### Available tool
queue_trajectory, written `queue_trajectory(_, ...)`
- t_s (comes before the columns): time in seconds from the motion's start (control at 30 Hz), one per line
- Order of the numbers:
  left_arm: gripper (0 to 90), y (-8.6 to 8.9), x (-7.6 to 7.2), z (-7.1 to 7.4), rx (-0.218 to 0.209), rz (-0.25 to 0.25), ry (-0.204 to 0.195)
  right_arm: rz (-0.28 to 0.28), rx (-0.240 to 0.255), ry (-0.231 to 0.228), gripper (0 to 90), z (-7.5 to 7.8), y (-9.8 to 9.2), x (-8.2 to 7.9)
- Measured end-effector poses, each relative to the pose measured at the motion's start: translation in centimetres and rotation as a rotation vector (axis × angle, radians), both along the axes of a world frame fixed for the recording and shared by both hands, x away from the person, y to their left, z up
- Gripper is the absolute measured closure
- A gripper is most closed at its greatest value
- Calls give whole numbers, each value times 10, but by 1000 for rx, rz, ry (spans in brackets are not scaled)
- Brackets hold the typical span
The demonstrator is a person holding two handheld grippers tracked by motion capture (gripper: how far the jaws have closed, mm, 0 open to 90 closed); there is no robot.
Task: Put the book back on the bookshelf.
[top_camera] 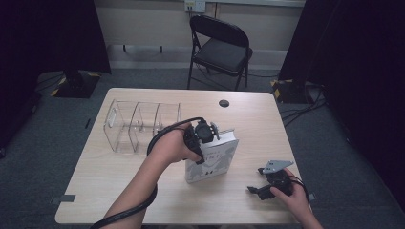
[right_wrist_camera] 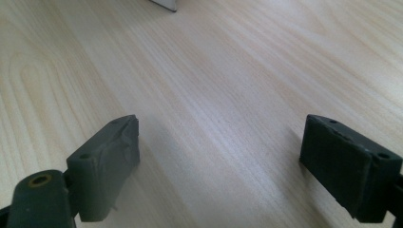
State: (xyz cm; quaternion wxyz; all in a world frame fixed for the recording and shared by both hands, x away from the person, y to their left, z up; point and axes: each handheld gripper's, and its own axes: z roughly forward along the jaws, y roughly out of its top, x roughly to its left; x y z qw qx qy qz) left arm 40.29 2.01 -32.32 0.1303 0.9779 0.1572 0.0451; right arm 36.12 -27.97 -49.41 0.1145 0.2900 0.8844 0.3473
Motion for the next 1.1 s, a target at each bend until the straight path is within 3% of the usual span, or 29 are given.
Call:
queue_trajectory(0.2, 458, -2, 3, -1, 21, 5, 7, -19, 57, -38, 121, -6, -4, -6)
queue_trajectory(0.5, 405, -7, 0, -5, 52, 21, -8, -35, 54, -42, 120, -6, -4, -7)
queue_trajectory(0.6, 377, -4, -1, -7, -2, 62, 39, -35, 55, -42, 120, -6, -4, -7)
queue_trajectory(0.67, 357, -4, -3, -8, -31, 53, 15, -35, 55, -42, 120, -6, -4, -7)
queue_trajectory(0.77, 356, -4, -4, -8, -34, 55, 15, -34, 54, -44, 119, -6, -4, -7)
queue_trajectory(0.9, 378, -7, -6, -7, 15, 49, 15, -35, 57, -48, 119, -7, -3, -7)
queue_trajectory(1.03, 414, -11, -6, -6, 86, 49, -16, -36, 57, -47, 119, -6, -3, -7)
queue_trajectory(1.1, 427, -12, -6, -6, 94, 54, -14, -35, 57, -48, 119, -6, -3, -7)
